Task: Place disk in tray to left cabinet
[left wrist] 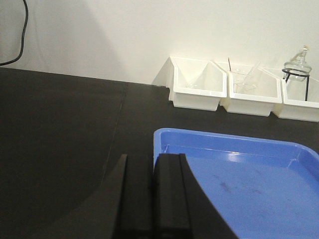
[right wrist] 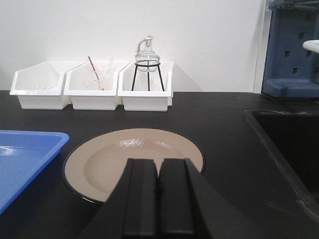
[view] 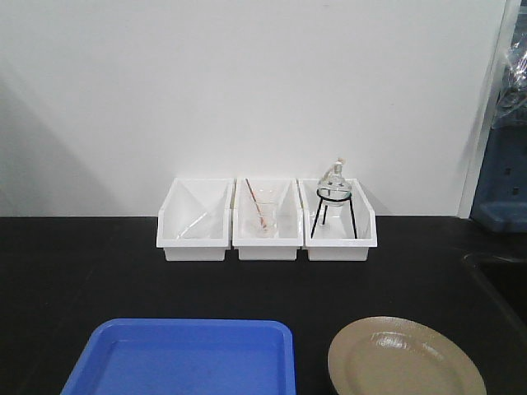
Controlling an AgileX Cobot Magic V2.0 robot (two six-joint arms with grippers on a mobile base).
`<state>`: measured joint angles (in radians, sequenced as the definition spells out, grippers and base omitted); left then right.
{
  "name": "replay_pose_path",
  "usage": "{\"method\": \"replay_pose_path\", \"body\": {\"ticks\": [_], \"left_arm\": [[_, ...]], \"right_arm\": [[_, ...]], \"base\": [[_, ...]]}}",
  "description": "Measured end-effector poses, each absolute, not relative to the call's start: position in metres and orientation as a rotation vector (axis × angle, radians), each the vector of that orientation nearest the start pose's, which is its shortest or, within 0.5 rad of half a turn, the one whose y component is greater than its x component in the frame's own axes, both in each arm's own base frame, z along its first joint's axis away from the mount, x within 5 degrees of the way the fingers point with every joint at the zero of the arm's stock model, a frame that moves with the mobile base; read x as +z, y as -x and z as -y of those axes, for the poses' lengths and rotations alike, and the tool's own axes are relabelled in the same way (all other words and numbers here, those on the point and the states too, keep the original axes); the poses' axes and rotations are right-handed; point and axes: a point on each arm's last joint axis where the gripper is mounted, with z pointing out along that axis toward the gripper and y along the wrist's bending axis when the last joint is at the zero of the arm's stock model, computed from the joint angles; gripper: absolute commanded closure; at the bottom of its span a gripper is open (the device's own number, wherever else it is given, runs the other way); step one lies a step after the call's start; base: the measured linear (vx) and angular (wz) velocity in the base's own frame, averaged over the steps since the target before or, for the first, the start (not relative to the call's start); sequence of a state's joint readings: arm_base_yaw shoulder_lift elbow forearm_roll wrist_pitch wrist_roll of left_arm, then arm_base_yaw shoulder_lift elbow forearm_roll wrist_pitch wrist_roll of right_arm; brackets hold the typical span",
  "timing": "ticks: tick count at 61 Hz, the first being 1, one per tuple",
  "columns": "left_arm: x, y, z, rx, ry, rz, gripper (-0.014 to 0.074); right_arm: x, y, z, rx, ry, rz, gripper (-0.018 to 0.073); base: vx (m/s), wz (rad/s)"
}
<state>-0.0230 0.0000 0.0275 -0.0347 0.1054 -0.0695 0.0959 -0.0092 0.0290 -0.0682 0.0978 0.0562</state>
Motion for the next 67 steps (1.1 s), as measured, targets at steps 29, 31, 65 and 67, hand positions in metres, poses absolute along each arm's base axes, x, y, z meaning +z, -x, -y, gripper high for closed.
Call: {"method": "replay_pose_path", "body": {"ticks": [29, 31, 65, 67], "left_arm": [[0.1943, -0.0575, 0.0017, -0.101, 0.063, -1.616, 0.0603], [0.1943, -0.0575, 0.0017, -0.101, 0.063, -1.616, 0.0603], [0.1989, -0.0576, 0.0015, -0.102, 0.062, -1.565, 0.0603], [0.2001, -0.0576, 0.0015, -0.102, 0.062, -1.552, 0.0603]], "right_arm": [[0.1950, -0.0567, -0.0048, 0.059, 0.082, -1.599, 0.0568], [0.1950, -0.0567, -0.0048, 0.059, 0.082, -1.599, 0.0568], [0.1963, -0.0567, -0.0049, 0.060, 0.082, -1.584, 0.0568], [0.1974, -0.0567, -0.0050, 0.060, 0.082, -1.572, 0.0568]], "base": [[0.00, 0.00], [0.00, 0.00], [0.00, 0.00], [0.00, 0.00]]}}
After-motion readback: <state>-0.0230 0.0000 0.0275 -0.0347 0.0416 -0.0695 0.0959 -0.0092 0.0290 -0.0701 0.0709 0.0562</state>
